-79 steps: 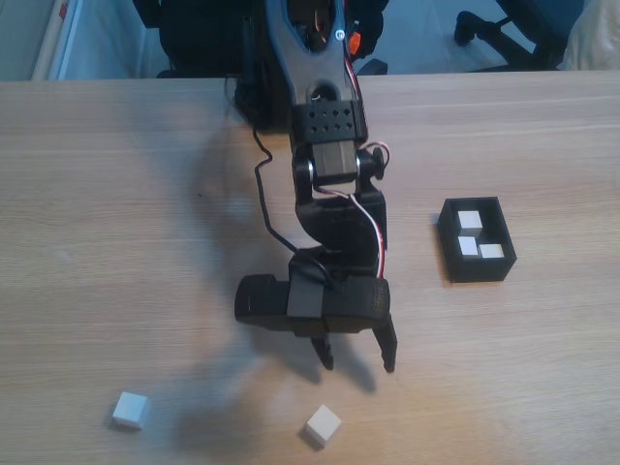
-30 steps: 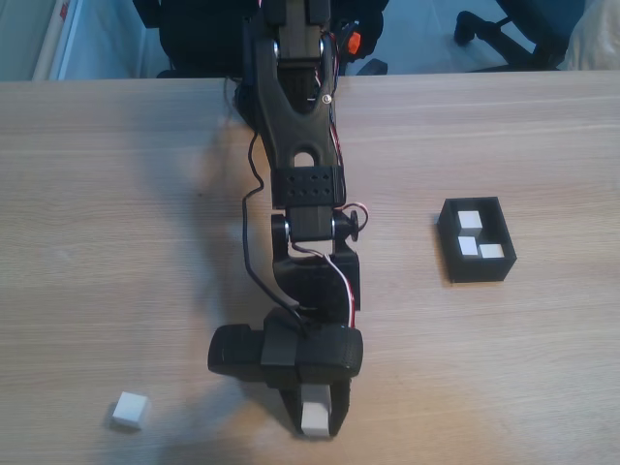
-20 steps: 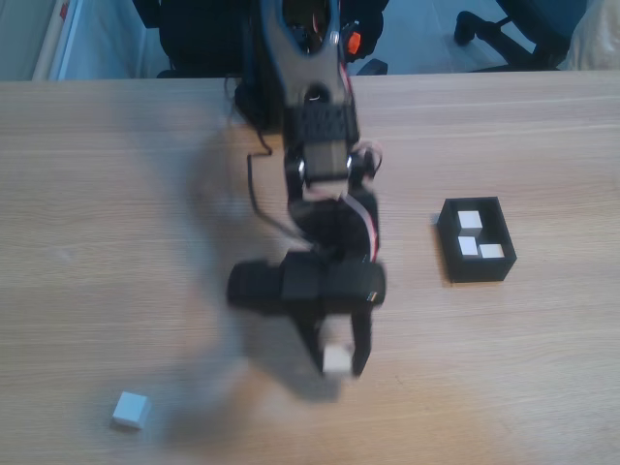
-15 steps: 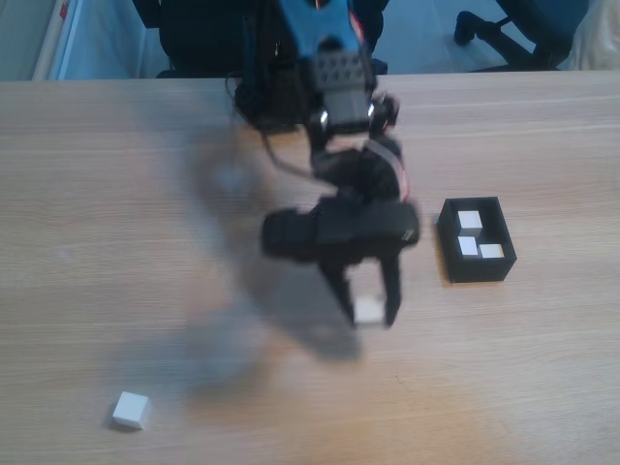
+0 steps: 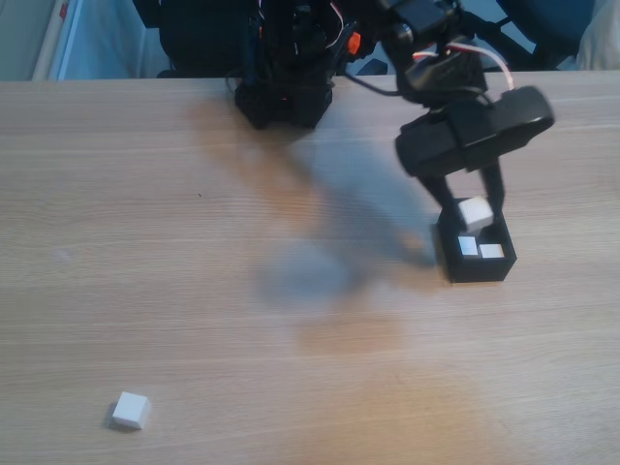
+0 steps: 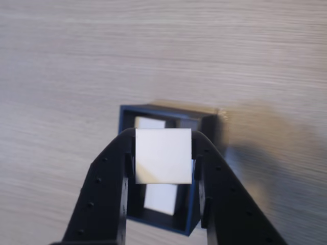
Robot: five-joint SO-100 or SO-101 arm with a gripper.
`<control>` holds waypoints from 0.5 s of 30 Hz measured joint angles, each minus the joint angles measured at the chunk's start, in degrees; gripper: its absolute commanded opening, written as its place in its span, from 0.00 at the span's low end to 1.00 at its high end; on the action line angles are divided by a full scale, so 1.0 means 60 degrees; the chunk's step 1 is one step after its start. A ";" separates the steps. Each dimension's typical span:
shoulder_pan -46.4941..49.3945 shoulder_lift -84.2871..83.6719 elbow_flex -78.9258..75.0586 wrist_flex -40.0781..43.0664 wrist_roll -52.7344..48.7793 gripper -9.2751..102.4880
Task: Pick blocks and place them in the box.
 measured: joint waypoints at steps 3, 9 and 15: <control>-0.0454 0.0117 0.0000 0.0190 0.0337 0.11; -0.0981 0.0146 0.0000 0.0322 0.0718 0.20; -0.0879 0.0146 0.0000 0.0454 0.0601 0.22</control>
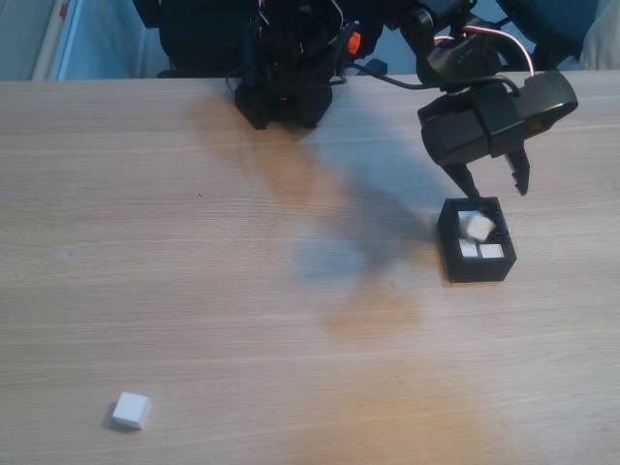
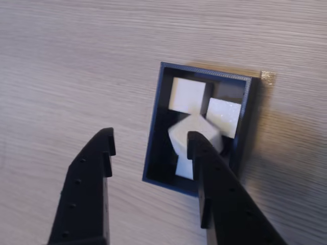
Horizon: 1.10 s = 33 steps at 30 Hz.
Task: Pick blocks and place them in the box.
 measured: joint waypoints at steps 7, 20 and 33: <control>0.0483 0.0278 0.0088 0.0688 0.0000 0.19; 0.4585 0.4497 0.3721 0.2695 -0.2988 0.21; 0.7236 0.4146 0.4189 0.2139 -0.5449 0.23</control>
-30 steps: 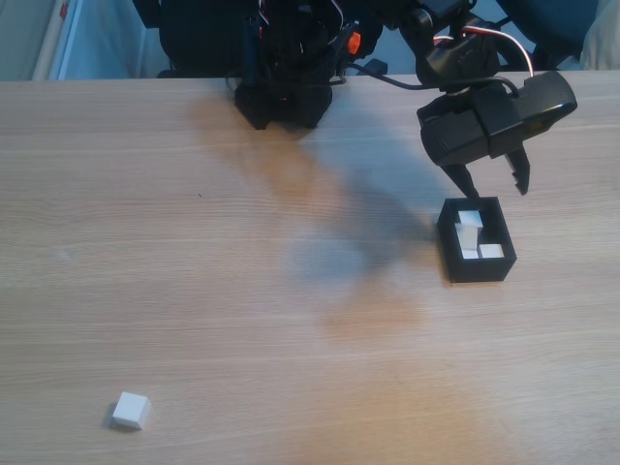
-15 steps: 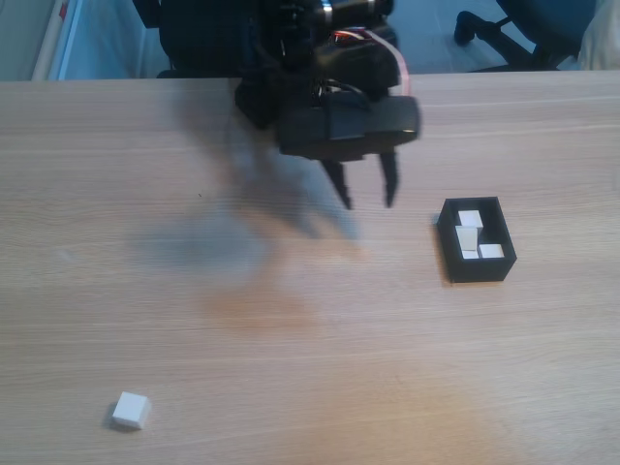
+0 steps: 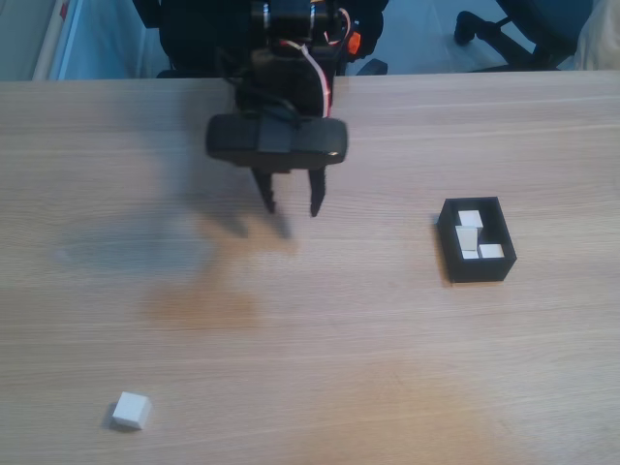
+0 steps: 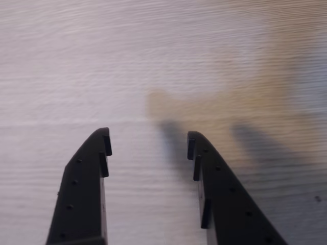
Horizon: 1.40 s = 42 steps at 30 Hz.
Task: Pick blocks and place them in the box.
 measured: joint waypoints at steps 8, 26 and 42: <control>0.1362 -0.1904 -0.0439 -0.1362 -0.0630 0.24; 0.2871 -0.5581 -0.3223 -0.2432 -0.0981 0.25; 0.3574 -0.7720 -0.5288 -0.2886 -0.0908 0.27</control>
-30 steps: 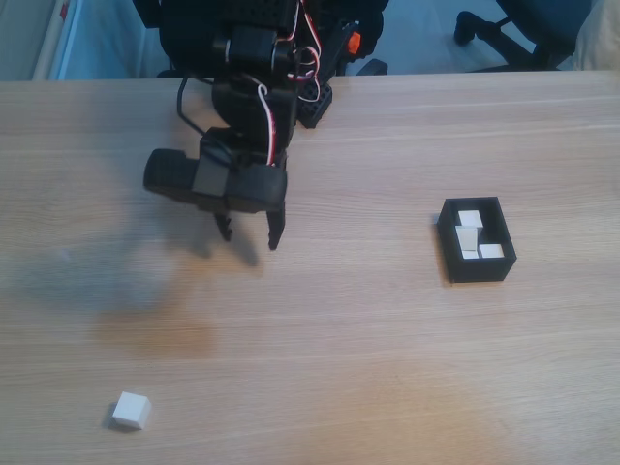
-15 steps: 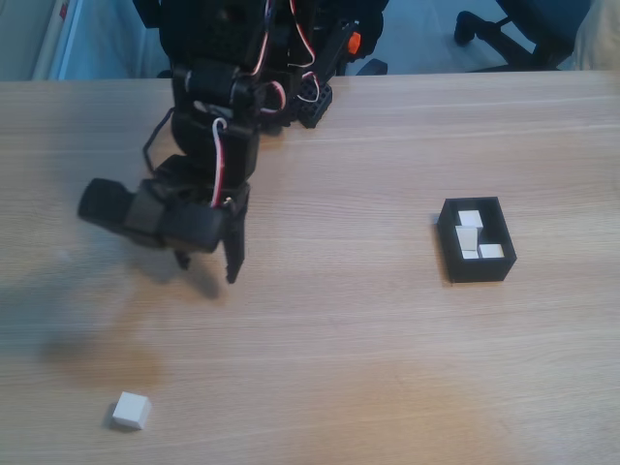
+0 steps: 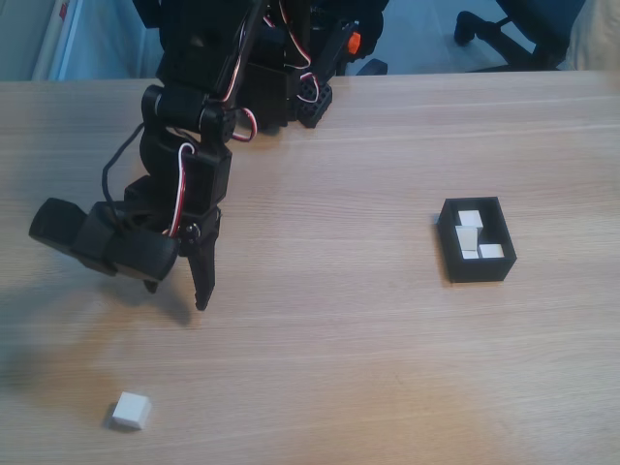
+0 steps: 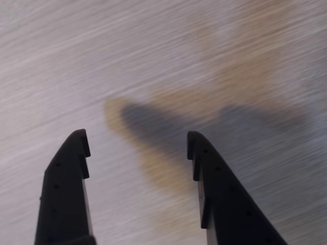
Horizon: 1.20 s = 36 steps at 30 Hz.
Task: Pick blocks and place them in the box.
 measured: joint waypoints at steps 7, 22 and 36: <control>-0.0132 -0.1011 -0.0894 -0.0718 0.0601 0.28; -0.0205 -0.3311 -0.2871 -0.1948 0.0659 0.28; 0.0015 -0.5127 -0.4878 -0.1978 0.0586 0.27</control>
